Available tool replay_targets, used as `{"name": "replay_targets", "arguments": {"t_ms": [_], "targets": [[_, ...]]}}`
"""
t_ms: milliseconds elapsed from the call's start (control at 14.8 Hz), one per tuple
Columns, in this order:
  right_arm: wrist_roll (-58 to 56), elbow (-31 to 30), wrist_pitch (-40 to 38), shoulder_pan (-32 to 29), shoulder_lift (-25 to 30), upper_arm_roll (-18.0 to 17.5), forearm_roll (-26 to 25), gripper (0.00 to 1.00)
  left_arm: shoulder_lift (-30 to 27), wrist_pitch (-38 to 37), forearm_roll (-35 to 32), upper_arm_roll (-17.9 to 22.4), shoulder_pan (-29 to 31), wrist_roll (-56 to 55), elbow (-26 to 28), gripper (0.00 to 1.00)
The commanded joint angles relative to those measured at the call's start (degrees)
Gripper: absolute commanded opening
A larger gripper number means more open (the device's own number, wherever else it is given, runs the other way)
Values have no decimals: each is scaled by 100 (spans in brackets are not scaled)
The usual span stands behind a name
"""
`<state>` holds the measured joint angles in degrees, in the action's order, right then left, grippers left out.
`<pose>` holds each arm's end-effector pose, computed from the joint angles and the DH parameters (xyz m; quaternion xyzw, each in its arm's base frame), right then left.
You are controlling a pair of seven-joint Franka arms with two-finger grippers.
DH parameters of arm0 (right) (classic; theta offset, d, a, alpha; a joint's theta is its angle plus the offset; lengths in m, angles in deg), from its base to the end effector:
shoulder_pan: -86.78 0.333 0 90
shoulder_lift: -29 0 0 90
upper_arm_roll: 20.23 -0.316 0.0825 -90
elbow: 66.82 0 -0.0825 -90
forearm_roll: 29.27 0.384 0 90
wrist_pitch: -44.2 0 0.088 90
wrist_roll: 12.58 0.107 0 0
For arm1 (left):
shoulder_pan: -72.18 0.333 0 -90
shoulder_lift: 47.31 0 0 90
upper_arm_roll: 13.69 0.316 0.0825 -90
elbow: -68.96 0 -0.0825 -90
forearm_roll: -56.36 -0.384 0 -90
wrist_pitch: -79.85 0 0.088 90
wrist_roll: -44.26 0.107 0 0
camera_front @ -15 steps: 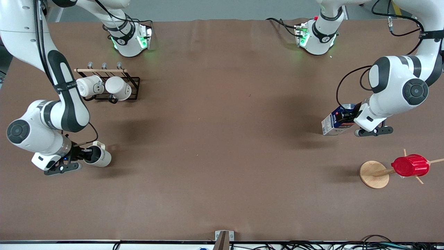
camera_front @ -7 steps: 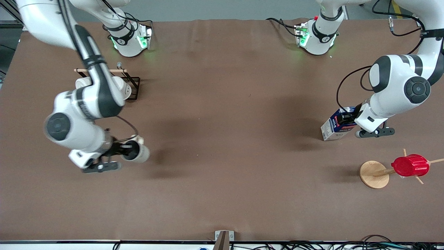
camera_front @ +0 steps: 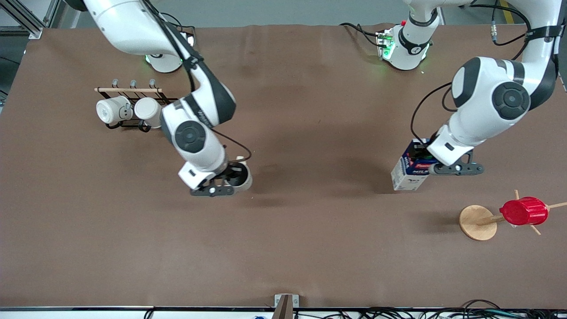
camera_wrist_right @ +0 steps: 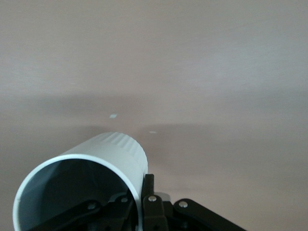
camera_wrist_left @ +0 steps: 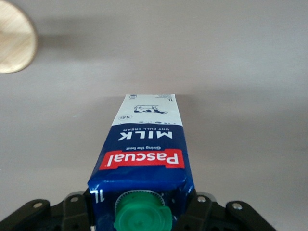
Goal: Place cup and milk on table
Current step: 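Carry the carton and the mug with both grippers toward the table middle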
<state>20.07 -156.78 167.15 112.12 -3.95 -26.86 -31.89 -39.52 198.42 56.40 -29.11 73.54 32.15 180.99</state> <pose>0.5978 0.3574 0.3091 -0.9999 0.0028 0.0045 0.0116 0.5675 -0.1379 0.4094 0.9997 -0.0158 -0.0124 0.0159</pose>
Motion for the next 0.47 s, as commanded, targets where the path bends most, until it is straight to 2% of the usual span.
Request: {"name": "replay_targets", "arguments": {"t_ms": [0,405], "targets": [[671,268,447,374,-378,22,-133,0,353,-228,-101,-460,-38,-537,-506,65],[980,453,826,814,-765,22,-107,2,933,-474,-84,-576,-1127,-1785,-1076,65]]}}
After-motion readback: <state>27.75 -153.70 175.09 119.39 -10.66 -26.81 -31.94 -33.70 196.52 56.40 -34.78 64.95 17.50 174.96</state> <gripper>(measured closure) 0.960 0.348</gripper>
